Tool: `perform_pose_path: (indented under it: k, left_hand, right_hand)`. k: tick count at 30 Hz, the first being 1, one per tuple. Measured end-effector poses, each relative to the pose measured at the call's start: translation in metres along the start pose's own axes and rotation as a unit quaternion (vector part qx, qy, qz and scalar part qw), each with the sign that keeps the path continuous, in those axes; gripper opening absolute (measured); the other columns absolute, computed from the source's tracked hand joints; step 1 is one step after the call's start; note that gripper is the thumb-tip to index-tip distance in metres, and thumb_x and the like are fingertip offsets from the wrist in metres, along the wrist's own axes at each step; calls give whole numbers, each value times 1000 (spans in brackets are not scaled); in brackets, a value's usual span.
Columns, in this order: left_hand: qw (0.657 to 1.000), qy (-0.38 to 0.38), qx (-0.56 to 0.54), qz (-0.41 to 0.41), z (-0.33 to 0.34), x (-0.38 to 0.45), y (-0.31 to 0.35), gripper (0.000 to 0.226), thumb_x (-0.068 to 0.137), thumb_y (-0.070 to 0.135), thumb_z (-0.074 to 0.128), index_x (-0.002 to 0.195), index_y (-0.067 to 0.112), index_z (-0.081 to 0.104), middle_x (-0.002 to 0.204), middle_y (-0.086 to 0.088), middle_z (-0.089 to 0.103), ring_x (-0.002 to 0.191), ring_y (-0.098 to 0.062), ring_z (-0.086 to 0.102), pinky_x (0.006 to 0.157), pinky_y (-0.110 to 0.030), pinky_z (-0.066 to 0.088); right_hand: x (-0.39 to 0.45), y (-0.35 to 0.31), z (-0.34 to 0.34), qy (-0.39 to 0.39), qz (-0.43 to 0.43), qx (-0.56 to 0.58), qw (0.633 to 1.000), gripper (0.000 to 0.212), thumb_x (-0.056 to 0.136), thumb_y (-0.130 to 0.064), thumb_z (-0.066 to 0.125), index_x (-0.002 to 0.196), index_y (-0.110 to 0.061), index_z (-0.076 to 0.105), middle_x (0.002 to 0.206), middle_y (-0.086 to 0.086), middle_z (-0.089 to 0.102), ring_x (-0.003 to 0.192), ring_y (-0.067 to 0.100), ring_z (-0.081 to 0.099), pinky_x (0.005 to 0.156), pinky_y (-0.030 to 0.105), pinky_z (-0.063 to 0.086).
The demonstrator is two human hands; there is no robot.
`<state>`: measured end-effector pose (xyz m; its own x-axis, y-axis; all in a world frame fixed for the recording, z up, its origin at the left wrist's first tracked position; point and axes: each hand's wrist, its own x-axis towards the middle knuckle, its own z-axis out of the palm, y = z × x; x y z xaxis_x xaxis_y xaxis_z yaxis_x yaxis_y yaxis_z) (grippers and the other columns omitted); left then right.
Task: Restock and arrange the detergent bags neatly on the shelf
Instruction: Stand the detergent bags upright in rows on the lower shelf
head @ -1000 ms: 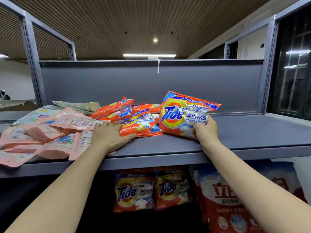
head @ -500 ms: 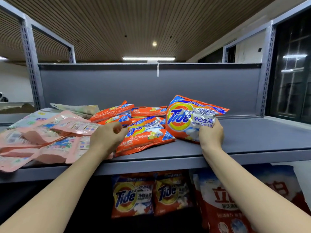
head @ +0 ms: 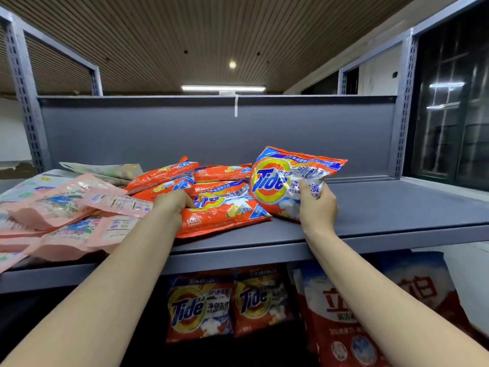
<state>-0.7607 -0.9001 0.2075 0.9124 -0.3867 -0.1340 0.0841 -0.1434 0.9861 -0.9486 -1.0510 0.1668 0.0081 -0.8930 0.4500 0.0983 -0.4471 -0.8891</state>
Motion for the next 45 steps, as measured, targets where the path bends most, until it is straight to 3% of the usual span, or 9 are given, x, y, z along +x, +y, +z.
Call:
perform_pose_path:
  k: [3, 10, 16, 20, 25, 30, 35, 39, 45]
  left_hand:
    - [996, -41, -70, -41, -1, -2, 6, 56, 77, -6, 61, 130, 3, 43, 121, -17, 57, 109, -34, 58, 97, -45, 47]
    - [973, -25, -215, -76, 14, -19, 1, 45, 81, 7, 68, 122, 6, 49, 111, -10, 61, 101, -28, 63, 80, -41, 50]
    - [976, -91, -195, -38, 30, -30, 3, 28, 81, 16, 70, 104, 7, 58, 85, -12, 66, 71, -26, 65, 65, -39, 54]
    - [994, -57, -92, 17, 42, -16, 4, 49, 81, 22, 69, 125, 8, 53, 104, -15, 68, 84, -28, 68, 81, -41, 55]
    - [989, 69, -81, 99, 44, -20, -8, 43, 98, 15, 42, 140, 6, 40, 138, -14, 49, 107, -28, 56, 85, -31, 43]
    - [949, 206, 2, 238, 38, -56, -12, 47, 100, 34, 39, 139, 8, 40, 137, -11, 51, 124, -32, 46, 98, -37, 36]
    - [864, 282, 22, 416, 25, -81, -32, 34, 101, 33, 37, 116, 5, 48, 87, 0, 59, 79, -22, 54, 69, -26, 29]
    - [818, 310, -1, 485, 6, -93, -46, 33, 101, 30, 41, 112, 1, 52, 88, -9, 64, 80, -35, 59, 66, -32, 37]
    - [790, 342, -20, 508, -23, -127, -74, 35, 101, 21, 41, 108, -11, 53, 94, -26, 62, 81, -24, 47, 71, -27, 33]
  right_hand:
    - [-2, 0, -1, -6, -12, -7, 1000, 16, 96, -32, 52, 101, -19, 62, 93, -3, 63, 84, 15, 57, 71, 27, 42]
    - [-8, 0, -1, 2, -32, -16, 999, 19, 95, -27, 54, 107, -15, 63, 102, 1, 68, 86, 13, 61, 68, 26, 47]
    - [-10, 2, 1, 8, -37, -40, 998, 20, 91, -28, 58, 107, -17, 63, 106, 8, 66, 98, 22, 62, 81, 33, 50]
    - [-10, 1, 1, 0, -34, -29, 999, 17, 91, -36, 59, 102, -23, 61, 106, 4, 67, 97, 19, 64, 82, 35, 52]
    - [-12, -6, -2, 2, -48, -4, 999, 20, 97, -38, 49, 97, -21, 59, 93, -2, 67, 83, 12, 61, 68, 23, 47]
    - [-12, -14, -5, 13, -23, 40, 999, 15, 99, -34, 48, 90, -24, 55, 80, -10, 62, 77, 12, 63, 67, 25, 50]
    - [-20, -23, -29, 64, -18, 27, 997, 17, 99, -35, 46, 90, -24, 53, 84, -9, 61, 72, 9, 60, 57, 17, 39]
    - [-32, -28, -54, 82, -57, 28, 995, 17, 99, -35, 47, 92, -23, 57, 81, -12, 57, 65, 3, 51, 54, 19, 31]
    - [-51, -26, -98, 110, -114, 110, 981, 16, 97, -29, 52, 96, -18, 64, 79, -17, 62, 65, -5, 54, 63, 16, 39]
